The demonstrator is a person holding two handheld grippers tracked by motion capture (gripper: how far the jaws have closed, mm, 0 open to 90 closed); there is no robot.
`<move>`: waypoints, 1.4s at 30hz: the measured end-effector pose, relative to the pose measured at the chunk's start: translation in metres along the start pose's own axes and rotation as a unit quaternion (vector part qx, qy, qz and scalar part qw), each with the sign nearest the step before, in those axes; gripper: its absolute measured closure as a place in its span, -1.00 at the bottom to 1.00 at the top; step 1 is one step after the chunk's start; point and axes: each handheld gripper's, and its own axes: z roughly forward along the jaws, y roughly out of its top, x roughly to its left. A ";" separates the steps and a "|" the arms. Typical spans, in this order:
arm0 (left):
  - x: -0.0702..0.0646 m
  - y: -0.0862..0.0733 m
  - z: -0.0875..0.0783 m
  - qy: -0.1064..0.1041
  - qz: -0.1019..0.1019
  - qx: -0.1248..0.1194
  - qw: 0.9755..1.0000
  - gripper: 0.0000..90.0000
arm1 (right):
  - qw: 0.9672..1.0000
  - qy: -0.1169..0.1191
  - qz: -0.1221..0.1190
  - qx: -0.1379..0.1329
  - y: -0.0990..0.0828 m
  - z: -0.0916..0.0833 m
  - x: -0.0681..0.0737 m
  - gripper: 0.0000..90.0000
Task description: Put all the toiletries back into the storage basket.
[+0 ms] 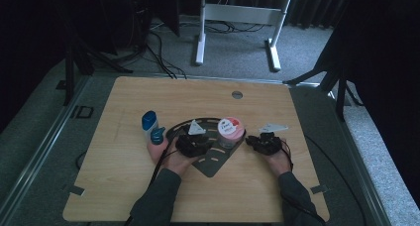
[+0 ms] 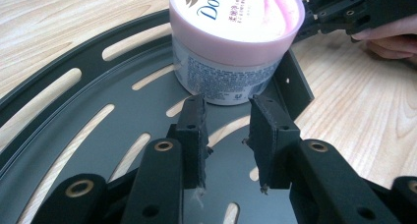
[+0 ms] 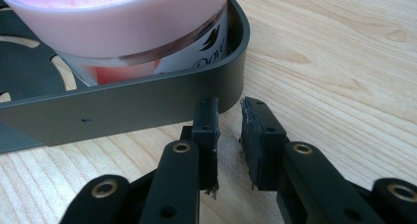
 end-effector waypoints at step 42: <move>0.006 -0.003 -0.086 -0.028 0.053 0.029 0.998 0.41 | 1.000 0.006 0.000 -0.003 -0.001 -0.003 0.001 0.63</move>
